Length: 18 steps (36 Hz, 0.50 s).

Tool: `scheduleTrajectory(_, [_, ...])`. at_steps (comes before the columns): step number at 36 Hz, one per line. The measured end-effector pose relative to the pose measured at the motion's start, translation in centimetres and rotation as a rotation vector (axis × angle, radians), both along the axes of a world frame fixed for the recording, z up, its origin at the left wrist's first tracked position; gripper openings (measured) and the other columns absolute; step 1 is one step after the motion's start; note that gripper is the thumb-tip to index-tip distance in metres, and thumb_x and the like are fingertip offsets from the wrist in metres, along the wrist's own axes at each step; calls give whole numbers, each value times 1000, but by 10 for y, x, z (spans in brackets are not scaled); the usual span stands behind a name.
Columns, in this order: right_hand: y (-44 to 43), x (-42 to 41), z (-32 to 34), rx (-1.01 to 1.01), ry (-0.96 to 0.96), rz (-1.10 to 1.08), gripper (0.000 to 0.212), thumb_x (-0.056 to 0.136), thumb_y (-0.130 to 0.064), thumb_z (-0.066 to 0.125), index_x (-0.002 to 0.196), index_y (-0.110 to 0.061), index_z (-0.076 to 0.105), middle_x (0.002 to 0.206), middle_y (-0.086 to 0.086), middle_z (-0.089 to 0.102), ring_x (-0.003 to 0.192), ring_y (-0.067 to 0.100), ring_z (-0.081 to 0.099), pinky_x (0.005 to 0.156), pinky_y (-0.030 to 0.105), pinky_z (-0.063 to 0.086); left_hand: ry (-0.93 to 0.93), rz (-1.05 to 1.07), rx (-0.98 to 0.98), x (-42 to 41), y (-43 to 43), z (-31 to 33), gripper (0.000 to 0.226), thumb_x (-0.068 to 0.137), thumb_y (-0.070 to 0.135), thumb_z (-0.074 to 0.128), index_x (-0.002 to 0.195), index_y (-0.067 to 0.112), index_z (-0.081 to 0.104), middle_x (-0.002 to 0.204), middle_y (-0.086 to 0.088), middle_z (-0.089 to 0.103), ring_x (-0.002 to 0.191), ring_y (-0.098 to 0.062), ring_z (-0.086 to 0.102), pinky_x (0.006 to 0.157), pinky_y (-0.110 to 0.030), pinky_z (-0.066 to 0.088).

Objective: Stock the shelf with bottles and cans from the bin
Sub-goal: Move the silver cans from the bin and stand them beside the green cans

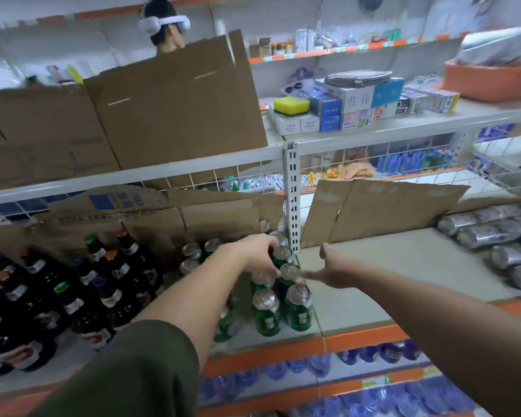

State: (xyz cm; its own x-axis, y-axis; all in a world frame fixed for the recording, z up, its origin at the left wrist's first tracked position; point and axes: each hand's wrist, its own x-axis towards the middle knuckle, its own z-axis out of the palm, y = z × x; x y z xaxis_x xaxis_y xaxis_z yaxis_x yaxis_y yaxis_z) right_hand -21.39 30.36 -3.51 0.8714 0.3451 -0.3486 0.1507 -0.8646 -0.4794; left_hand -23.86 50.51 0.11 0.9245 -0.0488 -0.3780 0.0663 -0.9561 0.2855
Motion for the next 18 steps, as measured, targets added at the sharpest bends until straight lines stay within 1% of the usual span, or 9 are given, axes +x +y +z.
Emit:
scheduleTrajectory(1, [-13,4,4,-10,-38,-53,96,82,-65,65,147,-4,28,146,12,47,126,29,50,99,32,42,-46,-7,-27,6,-7,11,67,84,37,81,143,24,51,136,3,58,118,-21,58,101,-37,49])
scheduleTrajectory(2, [-28,9,6,-27,-81,-93,97,81,-69,62,146,-4,29,145,15,47,126,32,50,98,36,43,-79,-8,-59,13,-17,20,62,86,34,79,141,24,52,133,4,59,115,-19,59,99,-36,50])
scheduleTrajectory(5, [-83,20,26,-75,-287,-163,77,83,-69,60,131,-11,41,129,15,59,116,34,55,90,37,46,-131,-37,-149,32,-60,36,63,87,37,77,142,28,50,142,-1,57,123,-23,58,104,-42,49])
scheduleTrajectory(6, [-103,22,35,-88,-330,-186,72,83,-67,60,128,-13,42,126,14,60,114,33,56,90,37,48,-141,-67,-164,37,-78,38,63,87,37,77,143,28,49,140,-2,58,122,-23,59,104,-42,50])
scheduleTrajectory(8, [-144,26,49,-106,-380,-225,68,84,-63,62,129,-16,43,128,11,59,116,32,56,92,39,48,-188,-133,-205,45,-116,43,59,88,29,75,141,25,51,129,-2,62,112,-22,63,99,-39,53])
scheduleTrajectory(11, [-211,29,55,-172,-338,-272,66,84,-58,65,131,-17,42,135,9,56,121,30,54,95,38,46,-303,-200,-268,58,-177,45,49,88,9,66,134,22,56,107,-1,69,101,-19,64,91,-31,53])
scheduleTrajectory(13, [-255,32,51,-230,-303,-311,65,84,-57,66,130,-18,42,135,7,55,121,29,54,92,38,47,-331,-234,-278,69,-218,45,49,87,0,55,128,25,59,97,3,70,93,-16,65,85,-31,54])
scheduleTrajectory(16, [-320,34,40,-273,-260,-375,64,80,-52,68,128,-18,43,128,8,59,109,28,60,87,40,51,-320,-302,-289,87,-278,39,49,87,-5,48,121,28,62,92,3,69,86,-17,66,81,-34,58])
scheduleTrajectory(18, [-361,36,35,-285,-214,-406,58,81,-45,68,125,-17,43,118,8,61,98,26,59,80,37,51,-319,-371,-256,100,-316,34,49,88,-6,43,119,25,65,94,4,65,82,-19,61,73,-30,53])
